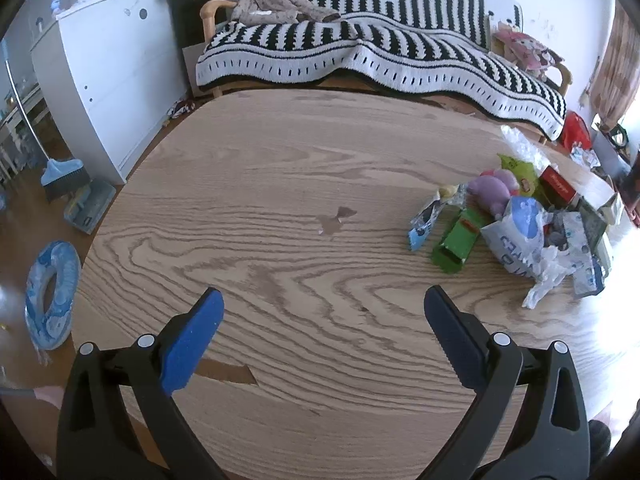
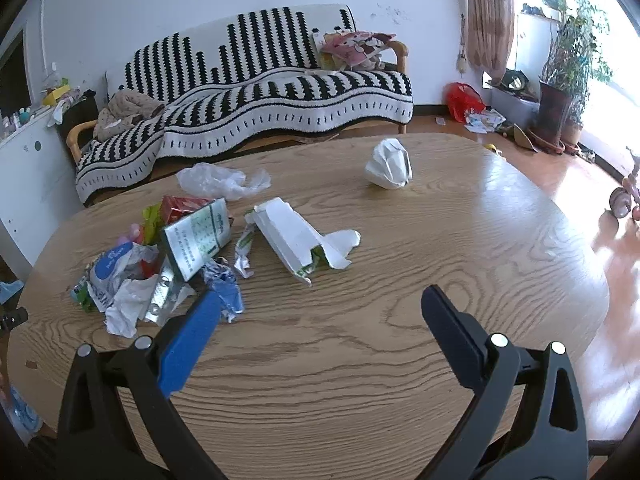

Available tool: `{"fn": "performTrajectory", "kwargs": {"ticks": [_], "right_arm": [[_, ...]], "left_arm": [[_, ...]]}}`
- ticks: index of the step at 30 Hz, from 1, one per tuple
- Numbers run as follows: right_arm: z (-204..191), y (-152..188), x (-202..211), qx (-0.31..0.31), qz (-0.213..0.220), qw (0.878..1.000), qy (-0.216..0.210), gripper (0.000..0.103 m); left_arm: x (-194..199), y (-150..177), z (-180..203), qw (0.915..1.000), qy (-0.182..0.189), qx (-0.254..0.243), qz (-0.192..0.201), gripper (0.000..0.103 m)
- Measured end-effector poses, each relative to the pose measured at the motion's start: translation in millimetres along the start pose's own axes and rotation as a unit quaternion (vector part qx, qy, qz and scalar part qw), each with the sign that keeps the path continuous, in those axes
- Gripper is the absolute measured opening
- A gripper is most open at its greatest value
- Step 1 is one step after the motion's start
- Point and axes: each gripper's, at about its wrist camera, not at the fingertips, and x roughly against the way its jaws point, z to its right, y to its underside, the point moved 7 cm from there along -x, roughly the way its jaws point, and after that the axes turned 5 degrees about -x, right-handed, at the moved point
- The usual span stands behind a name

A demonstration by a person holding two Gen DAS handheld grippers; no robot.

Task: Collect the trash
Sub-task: 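Reach both grippers toward the trash piles on the table, then grasp the yellow snack wrapper with left gripper while right gripper grasps white paper box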

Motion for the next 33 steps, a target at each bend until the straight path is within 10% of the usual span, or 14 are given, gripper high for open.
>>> {"fn": "performTrajectory", "kwargs": {"ticks": [33], "right_arm": [[-23,-37,-144,0.084,-0.143,0.986,-0.035,0.097]], "left_arm": [[-118,-76,85,0.9879,0.037,-0.146,-0.038,0.097]]}}
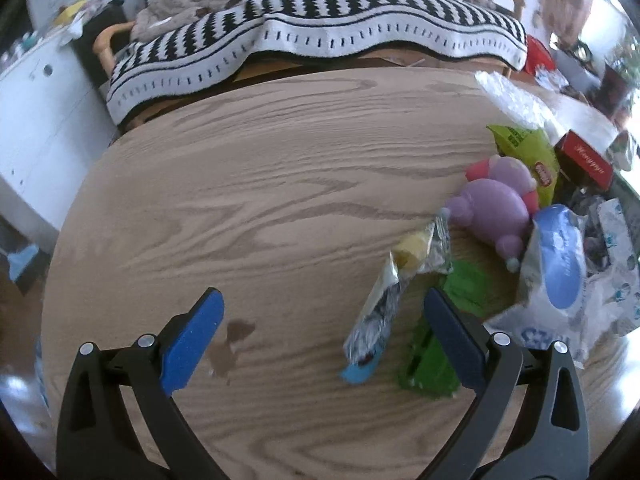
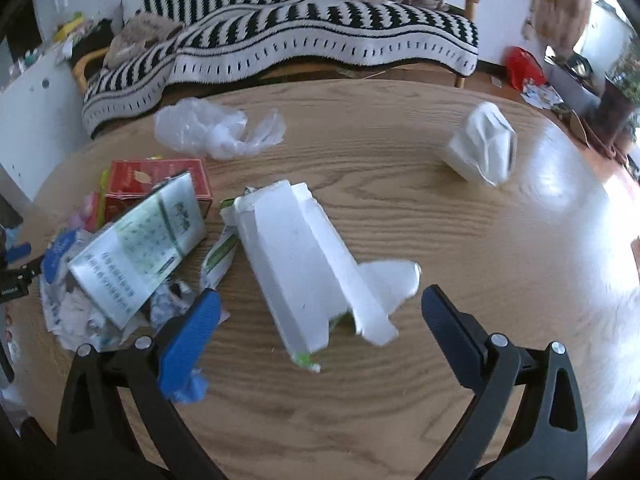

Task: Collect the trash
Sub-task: 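Grasp the yellow snack wrapper with left gripper while right gripper grasps white paper box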

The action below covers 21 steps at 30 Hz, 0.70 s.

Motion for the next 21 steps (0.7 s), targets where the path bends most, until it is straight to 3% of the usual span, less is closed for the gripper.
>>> {"fn": "performTrajectory", "kwargs": {"ticks": [4,9,13,14,15,16,17,21], "right_arm": [[1,-8,-15,0.011,-0.008,1.000,0.001,0.096],[-3,-13,-27,0.021,-0.020,1.000,-0.007,0.078],[-8,-11,-34,0.030,-0.032,0.999,-0.016,0.049],[-9,-11,-33,0.031,-0.027,0.999,-0.016,0.047],[-10,-10,-32,0.032,-0.025,0.999,-0.013,0.046],[-11,-10,-31,0.032,-0.022,0.999,-0.012,0.042],[-11,-9,-29,0.029,-0.019,0.999,-0.012,0.040],[-8,-11,-19,0.005,-0.004,1.000,-0.027,0.037]], "left_arm": [[-10,-6,1,0.9999,0.011,-0.010,-0.004,0.097],[-23,-9,-1,0.9987,0.042,-0.006,-0.030,0.098],[-23,-11,-1,0.9989,0.041,-0.007,-0.020,0.097],[-22,-13,1,0.9989,0.045,-0.014,-0.009,0.093],[-20,-14,2,0.9988,0.045,-0.019,0.001,0.075],[-16,-15,3,0.9987,0.044,-0.022,0.011,0.034],[-12,-16,3,0.9991,0.034,-0.023,0.014,0.008],[-3,-16,5,0.9993,0.027,-0.016,0.021,0.006]]}}
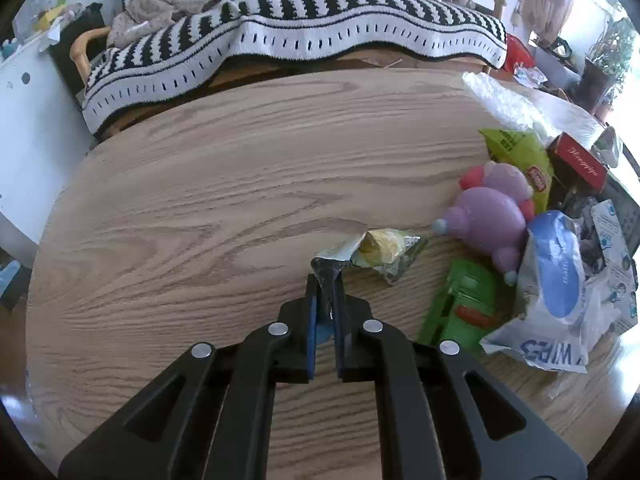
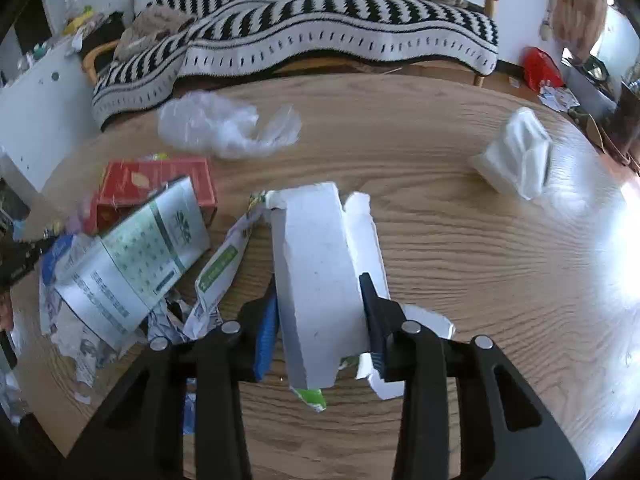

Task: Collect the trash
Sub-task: 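Grasp the yellow snack wrapper with left gripper while right gripper grasps white paper box, then carry both items to the black bin and open both grippers to drop them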

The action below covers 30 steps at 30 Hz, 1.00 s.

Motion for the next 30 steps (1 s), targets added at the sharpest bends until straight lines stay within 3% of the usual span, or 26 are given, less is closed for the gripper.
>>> {"fn": "performTrajectory", "kwargs": {"ticks": [8,12,15,19,24,30], "right_arm": [[17,-3,29,-0.029,0.027,0.999,-0.009,0.037],[20,6,29,-0.043,0.019,0.999,-0.015,0.037],[23,7,51,-0.059,0.042,0.997,-0.026,0.037],[26,9,101,-0.056,0.079,0.995,-0.030,0.037],[43,32,183,-0.066,0.129,0.989,-0.036,0.037],[89,98,256,-0.101,0.151,0.983,-0.024,0.037]], "left_arm": [[28,-3,-7,0.9995,-0.003,0.021,0.025,0.005],[41,-2,-8,0.9990,-0.001,0.032,0.033,0.005],[58,-3,-4,0.9986,0.000,0.029,0.044,0.005],[108,-11,23,0.9957,0.022,0.017,0.088,0.005],[174,-9,122,0.9859,0.098,-0.040,0.130,0.005],[204,37,272,0.9661,0.195,-0.126,0.112,0.005]]}}
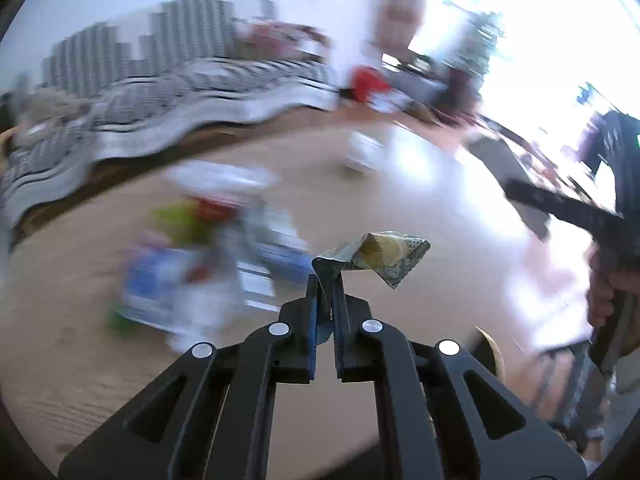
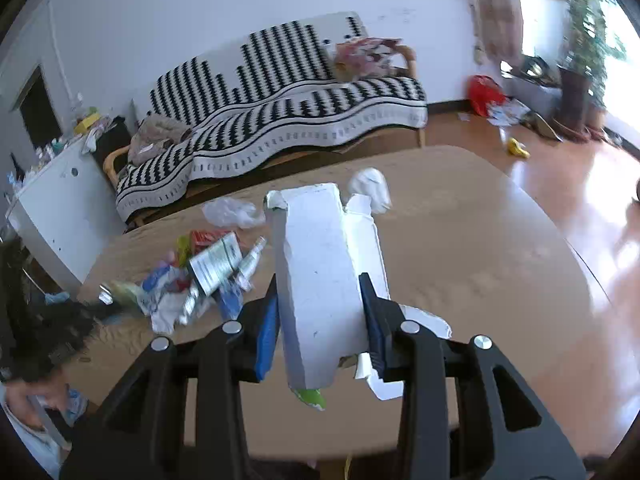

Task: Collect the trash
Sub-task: 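Carry both items to the black bin and open both grippers to drop them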

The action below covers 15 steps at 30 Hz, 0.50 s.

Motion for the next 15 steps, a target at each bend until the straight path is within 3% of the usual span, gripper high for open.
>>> {"fn": "performTrajectory", "kwargs": {"ticks": [4,8,10,15], "right_arm": [[55,47,40,-0.040,-0.008,0.999,0.025,0.037],[114,120,29,-0.092,-0.070,0.992,0.057,0.037],[142,159,16,-0.128,-0.107,0.984,0.059,0.037],[177,201,0,-0.166,-0.140,0.974,0.066,0.037]], "left_arm": [[-37,36,104,0.9951,0.075,-0.038,-0.051,0.005],[-90,85,170,0.9834,0.123,-0.051,-0.123,0.005],[-114,104,188,0.9782,0.128,-0.060,-0.153,0.005],[-155,135,204,0.9678,0.128,-0.079,-0.202,0.005]]}}
